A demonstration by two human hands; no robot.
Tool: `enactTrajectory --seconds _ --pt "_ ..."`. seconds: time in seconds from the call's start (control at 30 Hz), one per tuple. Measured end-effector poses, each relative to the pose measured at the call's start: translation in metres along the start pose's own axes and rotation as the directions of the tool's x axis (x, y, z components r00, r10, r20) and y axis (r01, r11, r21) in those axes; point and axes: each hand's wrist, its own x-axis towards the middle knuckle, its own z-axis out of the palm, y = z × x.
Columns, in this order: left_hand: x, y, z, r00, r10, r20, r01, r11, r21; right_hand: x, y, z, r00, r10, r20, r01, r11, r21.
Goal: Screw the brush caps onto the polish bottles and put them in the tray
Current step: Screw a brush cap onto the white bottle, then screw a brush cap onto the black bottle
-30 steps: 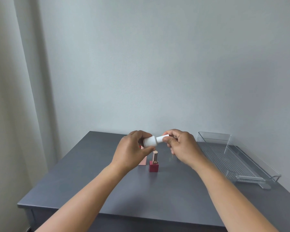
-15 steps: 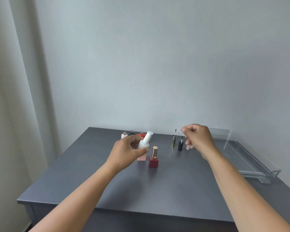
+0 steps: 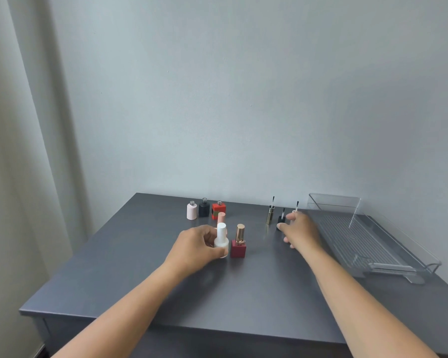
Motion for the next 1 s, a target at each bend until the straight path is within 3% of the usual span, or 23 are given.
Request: enactTrajectory --seconds 0.37,0.6,0.9,1.0 --pt "0.001 -0.005 0.001 1.0 -0.01 0.029 0.009 0.999 0.034 0.011 -0.002 0.012 1.0 -0.028 -0.005 0.027 0.99 -0.136" --pt "-0.003 -0.004 -0.007 0.999 -0.016 0.036 0.015 0.999 0.037 0.008 -0.001 0.01 1.0 -0.016 -0.01 0.014 0.993 -0.115" --pt "0.029 0.01 -0.059 0.958 0.021 -0.285 -0.005 0.998 0.059 -0.011 -0.003 0.005 0.999 -0.042 -0.026 0.04 0.997 -0.07" --pt "0.061 0.005 -0.066 0.962 0.0 -0.274 0.038 0.99 0.134 -0.014 -0.002 0.008 0.999 -0.041 -0.009 0.04 0.998 -0.049"
